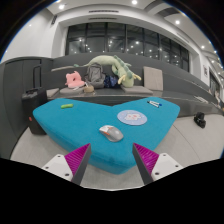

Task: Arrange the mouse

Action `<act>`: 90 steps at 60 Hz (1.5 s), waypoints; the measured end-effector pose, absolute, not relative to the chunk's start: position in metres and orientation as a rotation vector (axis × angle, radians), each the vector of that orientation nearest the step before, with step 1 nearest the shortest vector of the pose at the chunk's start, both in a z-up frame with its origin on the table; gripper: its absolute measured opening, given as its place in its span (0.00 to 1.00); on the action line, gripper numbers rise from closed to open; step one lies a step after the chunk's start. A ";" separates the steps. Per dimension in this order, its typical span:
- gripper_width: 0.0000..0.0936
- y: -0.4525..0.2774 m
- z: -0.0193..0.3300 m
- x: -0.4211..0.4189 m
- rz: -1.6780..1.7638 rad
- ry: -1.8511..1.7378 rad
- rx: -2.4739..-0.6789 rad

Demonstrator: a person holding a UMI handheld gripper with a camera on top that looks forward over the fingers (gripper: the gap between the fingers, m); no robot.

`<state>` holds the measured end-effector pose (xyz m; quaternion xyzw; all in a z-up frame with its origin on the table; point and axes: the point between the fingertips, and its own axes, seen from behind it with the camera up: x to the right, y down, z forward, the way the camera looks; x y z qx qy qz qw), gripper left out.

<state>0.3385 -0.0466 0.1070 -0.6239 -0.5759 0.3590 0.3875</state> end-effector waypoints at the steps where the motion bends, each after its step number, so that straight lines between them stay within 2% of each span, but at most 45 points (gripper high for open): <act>1: 0.90 -0.045 0.106 0.338 0.907 -1.464 -1.590; 16: 0.91 -0.015 0.077 0.298 0.911 -1.417 -1.623; 33: 0.91 -0.019 0.046 0.235 0.911 -1.459 -1.579; 58: 0.92 -0.021 -0.002 0.144 0.849 -1.521 -1.606; 83: 0.92 0.004 -0.006 0.091 0.796 -1.465 -1.640; 90: 0.88 0.003 -0.009 0.087 0.800 -1.468 -1.669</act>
